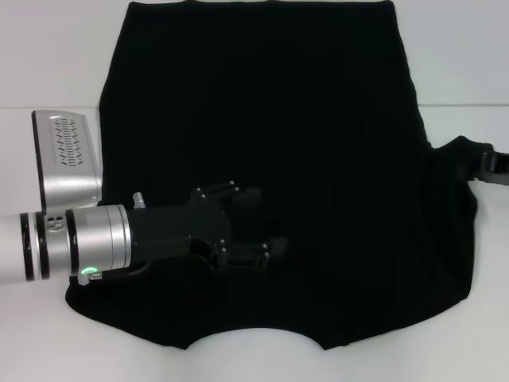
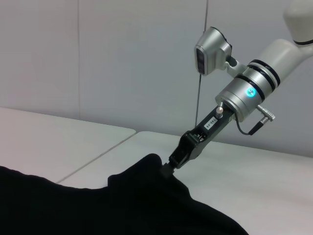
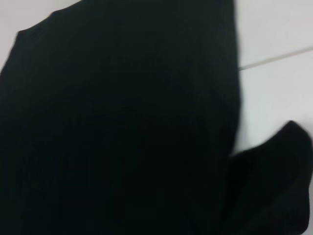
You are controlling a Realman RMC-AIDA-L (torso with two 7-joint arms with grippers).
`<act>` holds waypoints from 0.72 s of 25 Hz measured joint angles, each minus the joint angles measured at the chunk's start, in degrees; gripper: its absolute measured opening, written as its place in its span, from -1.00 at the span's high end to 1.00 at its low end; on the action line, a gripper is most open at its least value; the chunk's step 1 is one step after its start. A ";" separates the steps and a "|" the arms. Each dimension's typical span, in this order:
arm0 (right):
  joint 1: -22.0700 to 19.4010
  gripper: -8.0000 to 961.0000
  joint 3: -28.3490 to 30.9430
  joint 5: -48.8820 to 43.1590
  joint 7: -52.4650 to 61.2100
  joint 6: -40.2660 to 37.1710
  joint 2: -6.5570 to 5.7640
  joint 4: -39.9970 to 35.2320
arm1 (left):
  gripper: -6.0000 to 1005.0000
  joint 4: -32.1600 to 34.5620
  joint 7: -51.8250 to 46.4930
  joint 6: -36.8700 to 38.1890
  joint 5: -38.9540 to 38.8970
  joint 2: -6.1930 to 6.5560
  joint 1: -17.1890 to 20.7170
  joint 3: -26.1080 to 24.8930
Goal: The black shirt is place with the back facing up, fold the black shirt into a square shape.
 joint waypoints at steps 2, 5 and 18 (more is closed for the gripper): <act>0.92 0.96 -0.65 -0.01 -0.02 -0.10 0.52 0.00 | -0.80 -0.08 -0.02 -0.08 -0.06 0.00 0.00 0.01; 2.76 0.96 -3.87 -0.01 -0.02 -0.60 1.68 0.23 | -0.80 -0.13 -0.05 -0.12 -0.10 0.05 0.08 -0.04; 8.25 0.96 -11.17 -0.78 3.04 -0.68 3.43 1.02 | -0.80 -0.13 -0.65 -1.42 -0.13 0.44 0.24 -0.09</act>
